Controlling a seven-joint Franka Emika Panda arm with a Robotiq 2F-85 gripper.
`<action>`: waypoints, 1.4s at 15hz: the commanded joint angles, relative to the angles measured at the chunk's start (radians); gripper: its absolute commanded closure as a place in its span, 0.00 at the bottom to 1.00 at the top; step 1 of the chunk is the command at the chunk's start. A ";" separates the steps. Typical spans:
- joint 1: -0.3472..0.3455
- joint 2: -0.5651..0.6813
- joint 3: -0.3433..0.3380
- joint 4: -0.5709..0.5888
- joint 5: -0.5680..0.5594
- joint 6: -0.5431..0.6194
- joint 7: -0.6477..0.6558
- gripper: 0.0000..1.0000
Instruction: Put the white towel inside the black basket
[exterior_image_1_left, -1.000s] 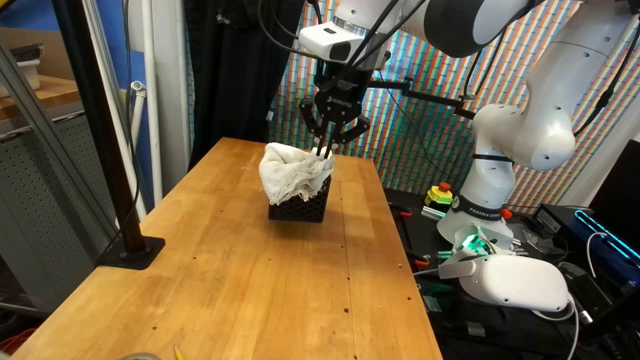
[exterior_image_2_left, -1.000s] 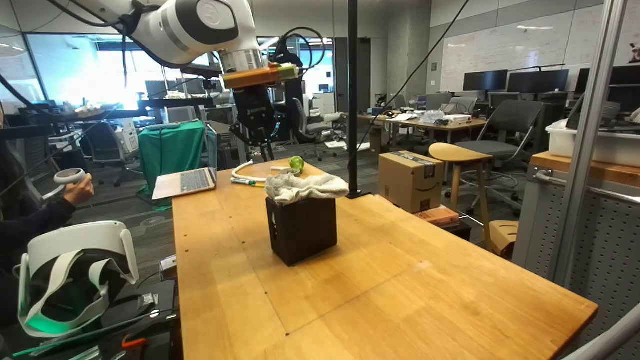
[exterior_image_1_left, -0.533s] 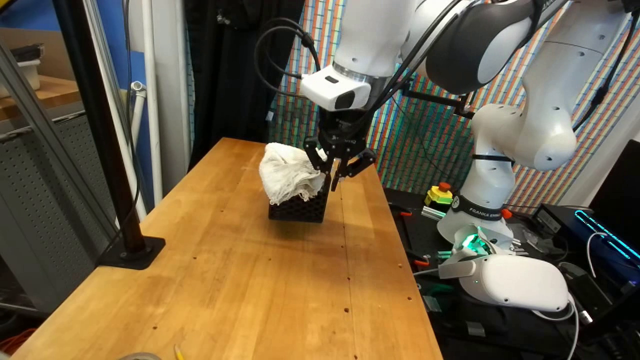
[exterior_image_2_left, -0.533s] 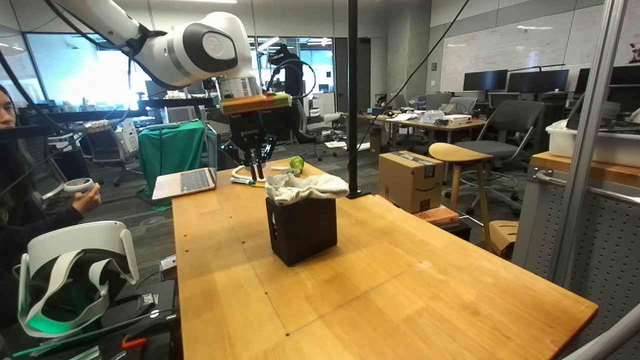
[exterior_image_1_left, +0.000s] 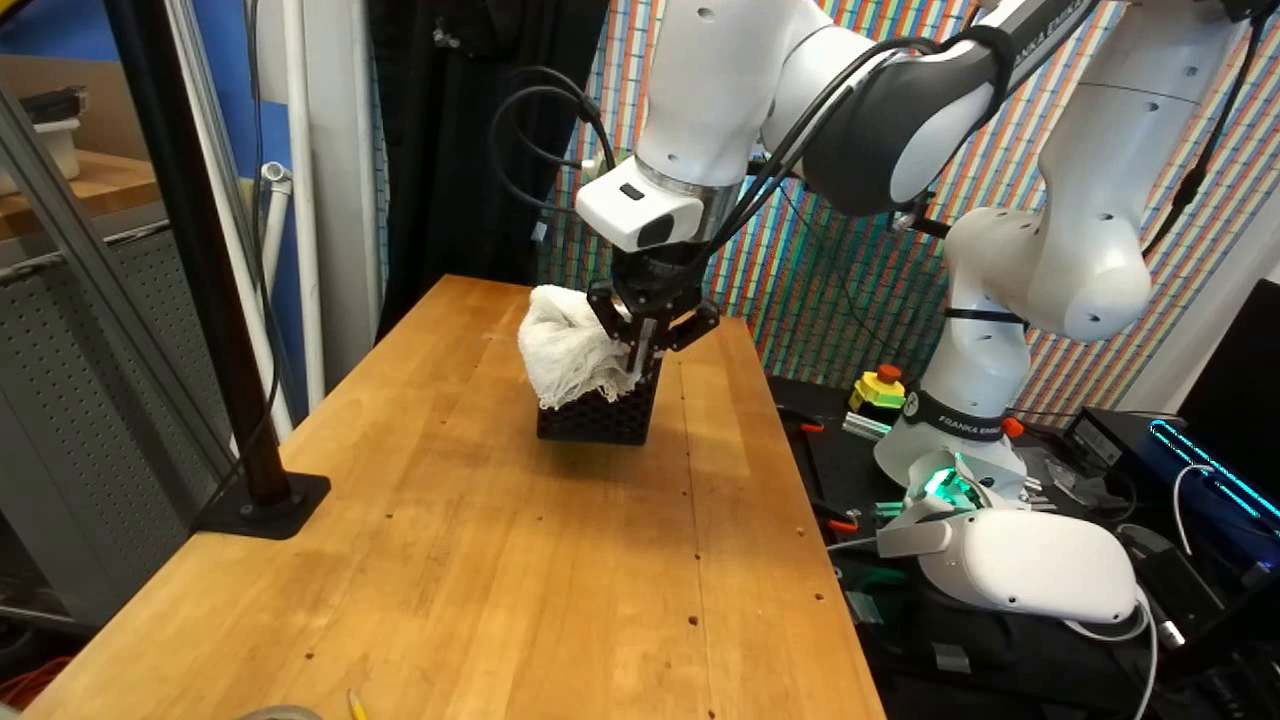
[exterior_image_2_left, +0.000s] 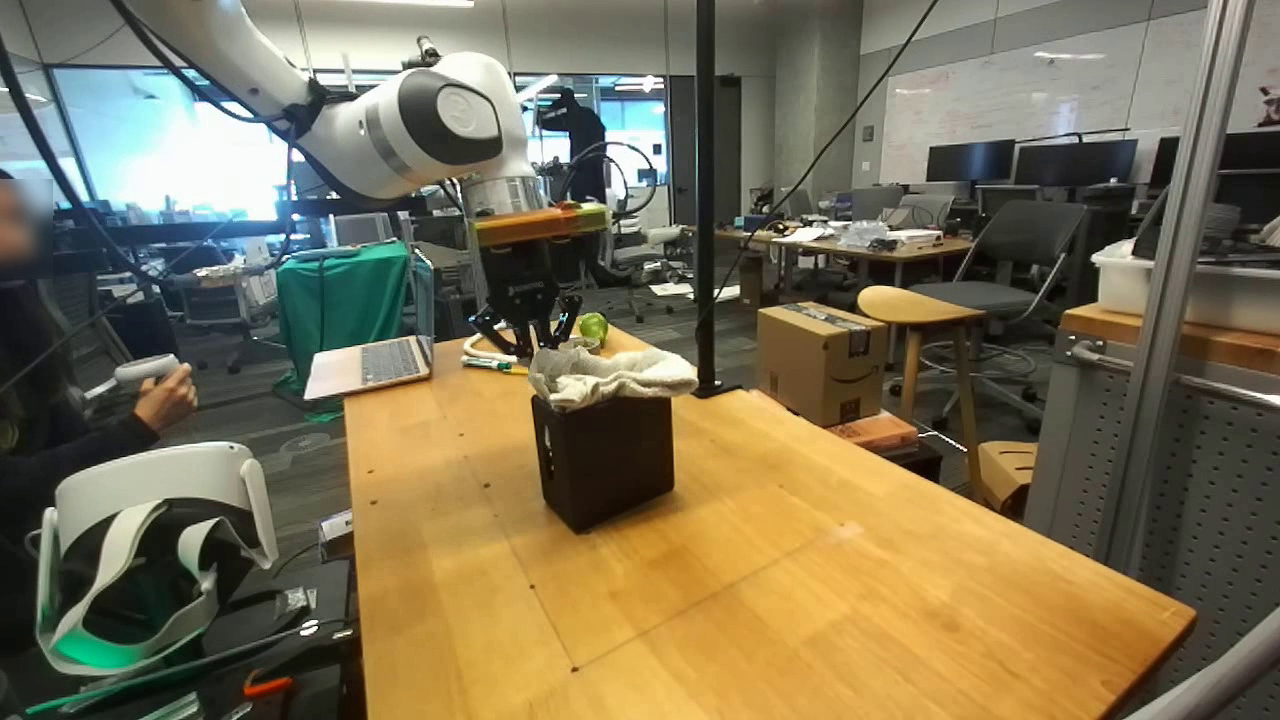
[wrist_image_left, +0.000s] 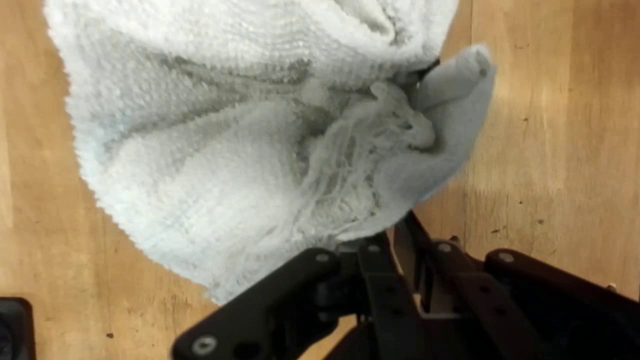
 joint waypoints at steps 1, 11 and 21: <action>-0.023 -0.055 -0.017 0.000 -0.060 -0.003 0.023 0.84; -0.059 -0.117 -0.074 -0.024 -0.060 0.025 0.024 0.84; -0.072 -0.054 -0.128 -0.017 0.054 0.092 -0.046 0.84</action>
